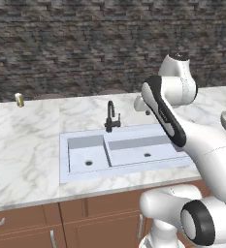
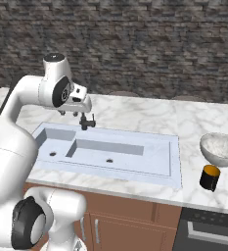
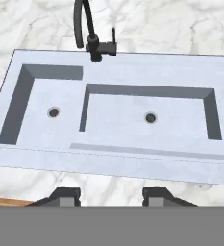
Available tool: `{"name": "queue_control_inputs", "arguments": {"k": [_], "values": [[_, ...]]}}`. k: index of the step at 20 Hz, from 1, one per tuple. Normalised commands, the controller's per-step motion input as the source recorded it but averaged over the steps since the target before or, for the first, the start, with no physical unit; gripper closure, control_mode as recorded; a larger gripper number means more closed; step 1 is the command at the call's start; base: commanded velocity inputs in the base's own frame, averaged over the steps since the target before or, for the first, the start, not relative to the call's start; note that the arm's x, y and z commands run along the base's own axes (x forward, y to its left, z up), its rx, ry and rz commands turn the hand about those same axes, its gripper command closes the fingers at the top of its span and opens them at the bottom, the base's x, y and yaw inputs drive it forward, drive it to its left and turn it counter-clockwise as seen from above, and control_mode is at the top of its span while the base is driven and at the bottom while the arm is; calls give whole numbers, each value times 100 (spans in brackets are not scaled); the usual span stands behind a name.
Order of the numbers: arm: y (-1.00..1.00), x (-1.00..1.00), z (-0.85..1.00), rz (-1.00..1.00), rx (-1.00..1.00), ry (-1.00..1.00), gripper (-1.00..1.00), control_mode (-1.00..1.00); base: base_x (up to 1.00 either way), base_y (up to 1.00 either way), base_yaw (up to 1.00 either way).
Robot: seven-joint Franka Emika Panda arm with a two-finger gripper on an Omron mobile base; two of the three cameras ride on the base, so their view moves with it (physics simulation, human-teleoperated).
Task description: Pick the mug and place it in the sink. Pick the bowl and place it in the open cabinet and then close the cabinet.
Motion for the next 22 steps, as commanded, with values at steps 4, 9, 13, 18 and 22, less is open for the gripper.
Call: {"name": "queue_control_inputs", "arguments": {"k": [4,9,13,18,22], "values": [[0,-24,0,0,0,-2,-100,-100,0,0,0],[-3,-61,0,-1,0,-1,-100,-100,0,0,0],[-10,-52,-1,0,0,0,-100,-100,0,0,0],[-26,-33,-5,0,0,1,-100,-100,0,0,0],[-48,-12,-13,0,0,3,-100,-100,0,0,0]]}}
